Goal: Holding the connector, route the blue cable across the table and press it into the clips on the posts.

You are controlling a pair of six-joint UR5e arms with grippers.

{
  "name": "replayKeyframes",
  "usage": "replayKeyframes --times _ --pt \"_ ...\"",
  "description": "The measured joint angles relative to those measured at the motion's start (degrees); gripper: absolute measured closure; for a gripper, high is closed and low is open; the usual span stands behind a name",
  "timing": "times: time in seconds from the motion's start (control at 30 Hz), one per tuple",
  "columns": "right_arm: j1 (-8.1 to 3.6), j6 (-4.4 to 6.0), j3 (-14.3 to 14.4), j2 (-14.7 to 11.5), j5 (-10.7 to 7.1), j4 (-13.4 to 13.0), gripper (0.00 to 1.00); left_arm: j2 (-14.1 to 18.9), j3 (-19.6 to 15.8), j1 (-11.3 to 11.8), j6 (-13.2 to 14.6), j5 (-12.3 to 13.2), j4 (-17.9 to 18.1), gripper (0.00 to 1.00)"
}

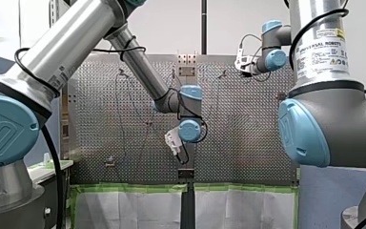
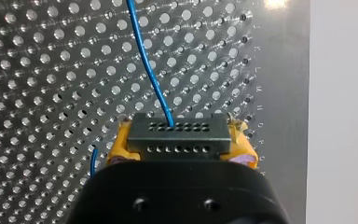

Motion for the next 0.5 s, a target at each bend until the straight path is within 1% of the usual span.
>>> replayKeyframes --times 0.2,0.37,0.5 --pt "0.03 0.13 0.0 0.0 0.37 0.2 0.98 -2.9 -3.7 -0.5 0.0 -0.8 3.7 0.00" --pt "0.05 0.26 0.0 0.0 1.11 0.6 0.98 -3.3 -6.6 -0.8 0.4 -0.8 6.5 0.00" --pt "0.09 0.08 0.0 0.0 2.19 0.9 0.98 -3.4 -9.1 -1.0 1.8 -0.9 9.2 0.00"
